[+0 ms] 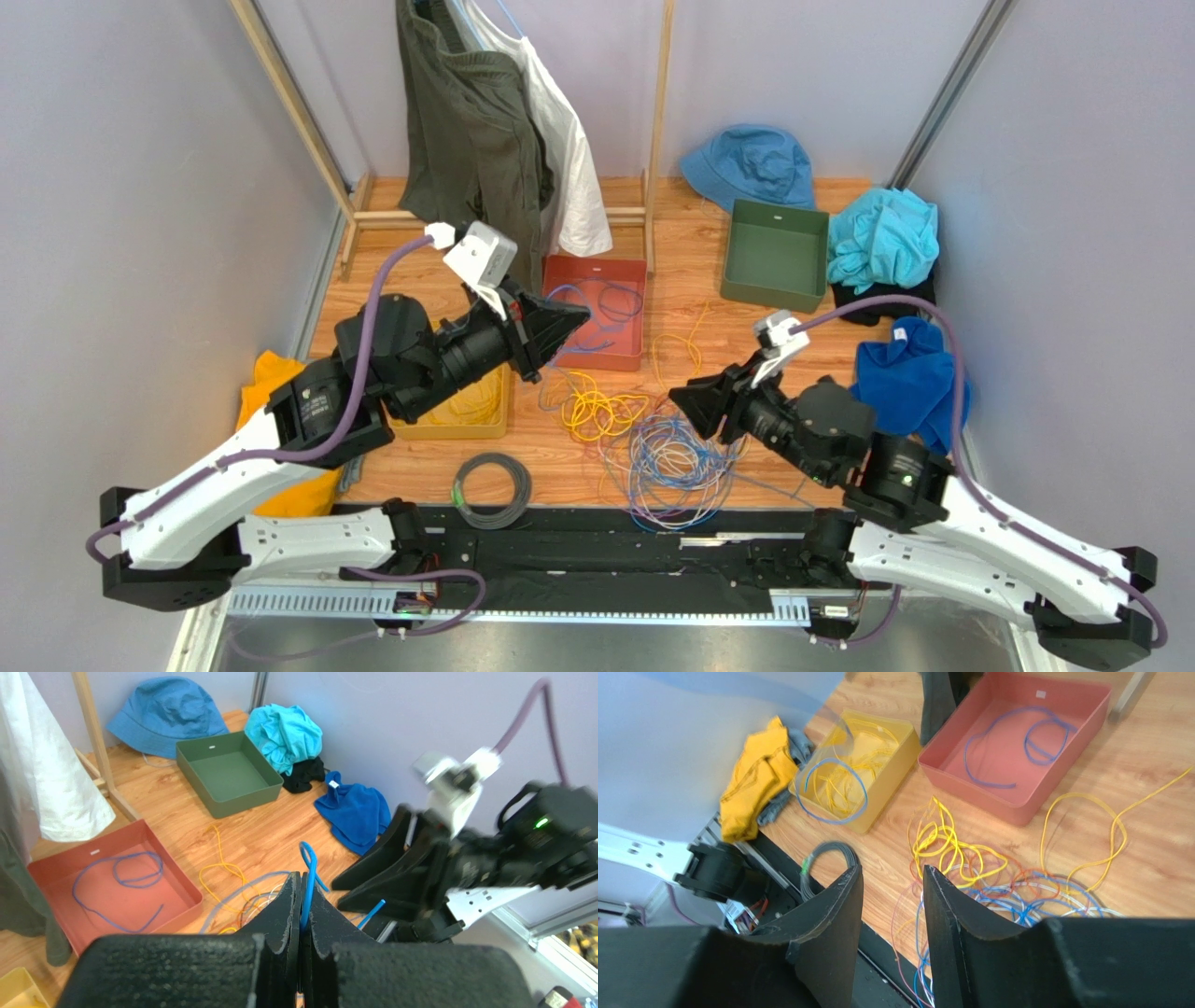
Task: Untangle the cables
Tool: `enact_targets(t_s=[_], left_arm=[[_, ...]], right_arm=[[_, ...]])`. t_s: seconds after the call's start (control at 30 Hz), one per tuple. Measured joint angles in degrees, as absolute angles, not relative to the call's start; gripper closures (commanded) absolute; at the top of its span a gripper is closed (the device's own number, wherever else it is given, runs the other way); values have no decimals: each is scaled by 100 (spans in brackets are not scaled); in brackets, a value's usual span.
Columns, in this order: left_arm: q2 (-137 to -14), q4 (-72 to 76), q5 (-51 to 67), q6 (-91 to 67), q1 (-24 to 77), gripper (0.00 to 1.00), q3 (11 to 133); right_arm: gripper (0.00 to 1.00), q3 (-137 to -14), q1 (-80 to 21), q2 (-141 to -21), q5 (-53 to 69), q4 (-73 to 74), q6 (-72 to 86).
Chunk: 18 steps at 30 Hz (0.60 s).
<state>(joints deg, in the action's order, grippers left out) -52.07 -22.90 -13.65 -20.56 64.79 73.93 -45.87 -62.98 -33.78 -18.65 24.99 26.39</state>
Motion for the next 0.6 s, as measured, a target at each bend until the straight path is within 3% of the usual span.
enact_targets(t_s=[0.33,0.6], left_arm=[[-5940,-3037,-1341,-1977,6479,100,8744],[-5979,-3245,-1197,-1964,6479,100,8984]], right_arm=[[48,-3824,-6298,-3828,-1382,1474,2700],[48,-3686,-6298,-3881,-1516,821,2609]])
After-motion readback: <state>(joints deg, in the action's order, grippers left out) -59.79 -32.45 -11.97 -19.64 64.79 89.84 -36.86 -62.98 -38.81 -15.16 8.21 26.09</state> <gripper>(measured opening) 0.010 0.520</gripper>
